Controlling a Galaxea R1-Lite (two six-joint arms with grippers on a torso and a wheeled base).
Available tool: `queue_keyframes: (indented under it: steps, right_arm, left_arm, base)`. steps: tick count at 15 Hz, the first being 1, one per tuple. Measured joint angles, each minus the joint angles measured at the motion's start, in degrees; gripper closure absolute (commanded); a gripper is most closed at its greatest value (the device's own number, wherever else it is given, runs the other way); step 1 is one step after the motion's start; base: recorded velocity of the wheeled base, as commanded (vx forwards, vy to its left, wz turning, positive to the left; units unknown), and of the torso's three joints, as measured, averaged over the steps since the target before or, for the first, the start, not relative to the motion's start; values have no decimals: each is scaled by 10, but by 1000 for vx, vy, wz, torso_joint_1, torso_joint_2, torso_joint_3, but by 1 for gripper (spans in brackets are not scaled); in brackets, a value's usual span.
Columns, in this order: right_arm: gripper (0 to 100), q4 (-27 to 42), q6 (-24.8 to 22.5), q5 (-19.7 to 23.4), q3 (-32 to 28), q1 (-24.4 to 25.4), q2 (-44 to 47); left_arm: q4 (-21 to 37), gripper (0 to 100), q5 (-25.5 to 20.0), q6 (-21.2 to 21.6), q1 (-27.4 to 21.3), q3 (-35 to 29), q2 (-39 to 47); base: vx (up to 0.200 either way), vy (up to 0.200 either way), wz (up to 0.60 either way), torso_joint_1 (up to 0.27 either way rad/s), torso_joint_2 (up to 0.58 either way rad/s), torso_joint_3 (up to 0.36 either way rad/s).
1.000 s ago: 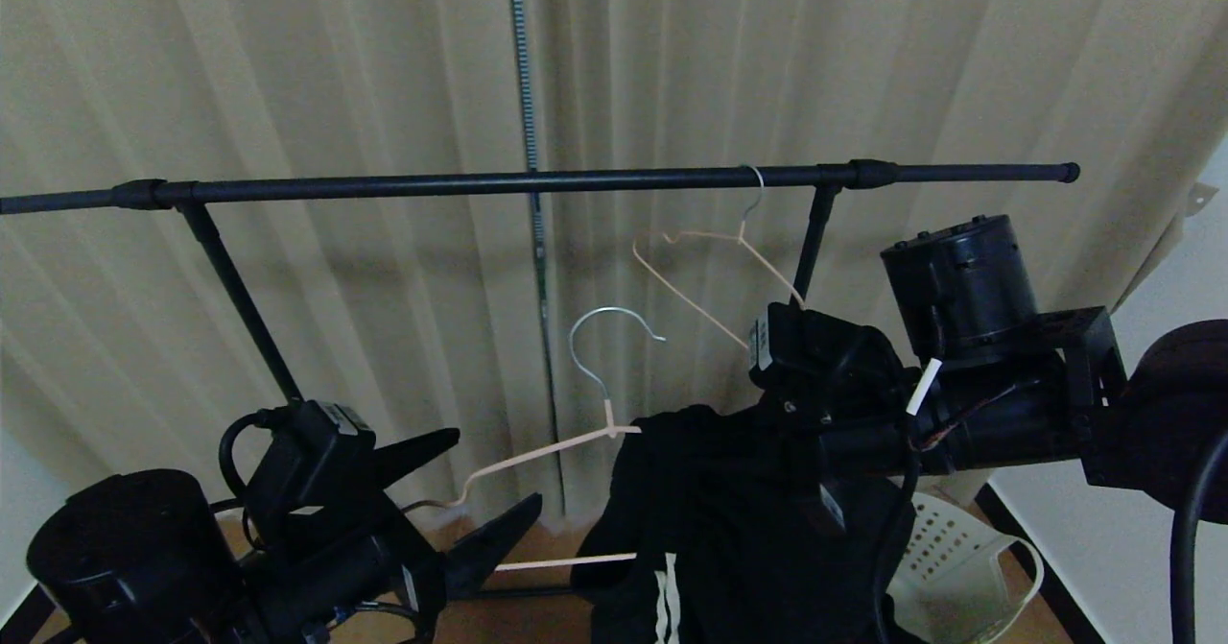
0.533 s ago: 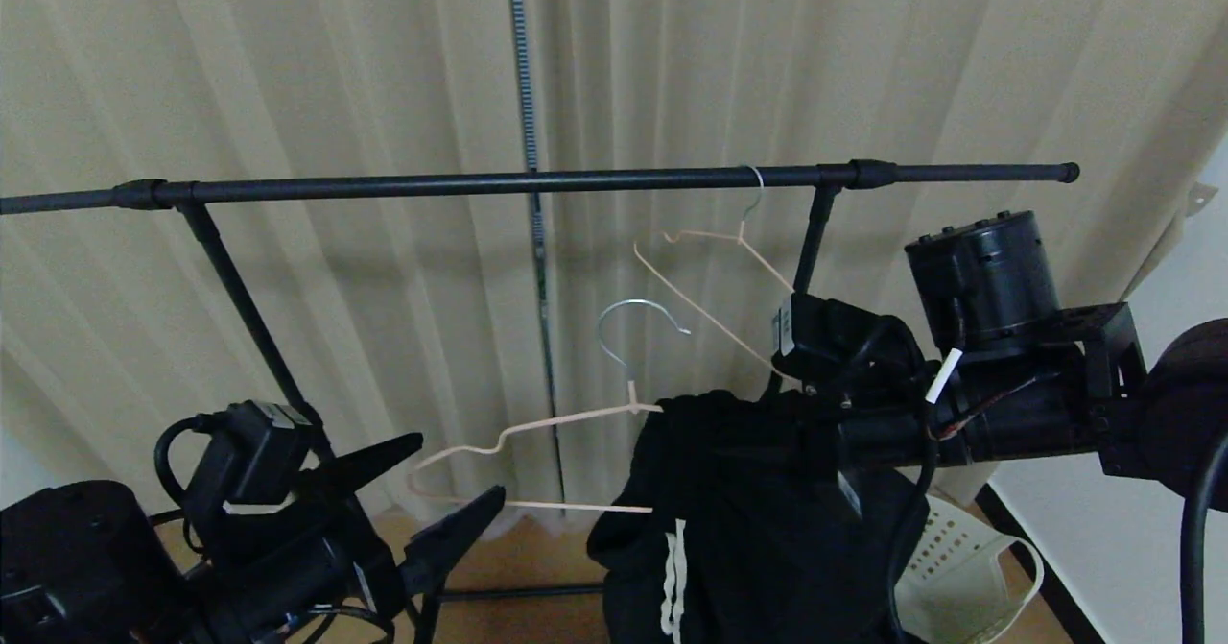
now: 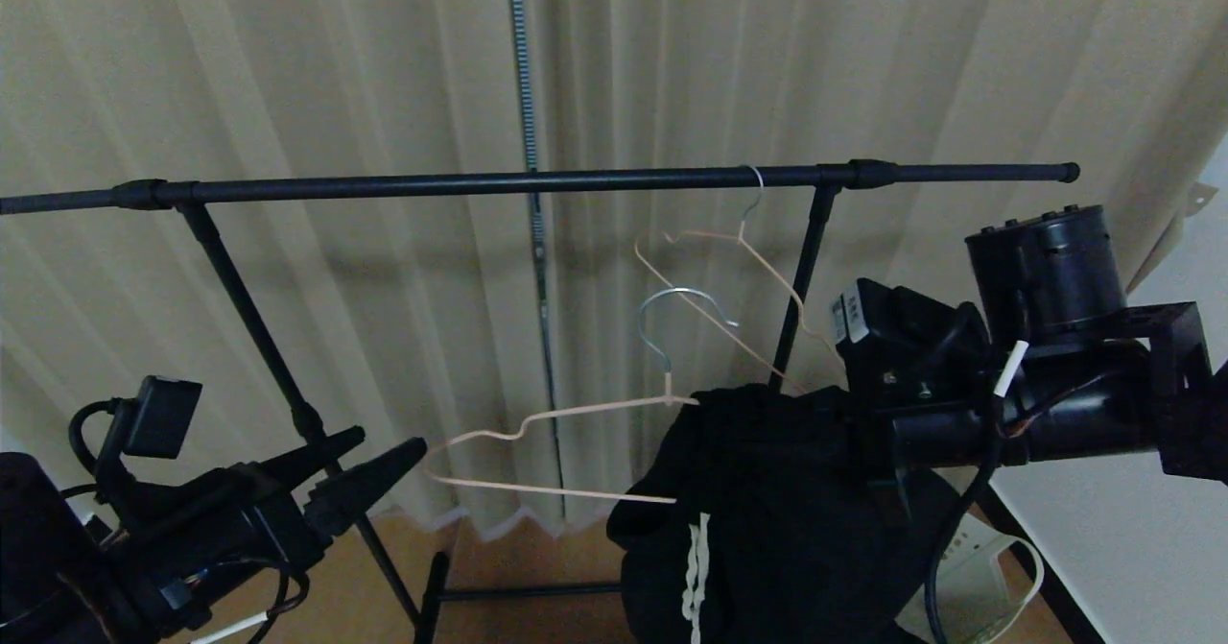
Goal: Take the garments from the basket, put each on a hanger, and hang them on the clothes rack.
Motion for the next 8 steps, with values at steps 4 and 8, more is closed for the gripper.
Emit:
queue_keyframes:
  steps: [4,8]
  right_arm:
    - [100,-3,0,67,2,-5,-30]
    - [100,-15,0,94,2,-6,-41]
  left_arm:
    - [0,0,-83,-26,71,-27,71]
    - [0,0,-112,-26,57,-57,138]
  base:
    - [0,0,0,0,0,0]
    - [0,0,0,0,0,0]
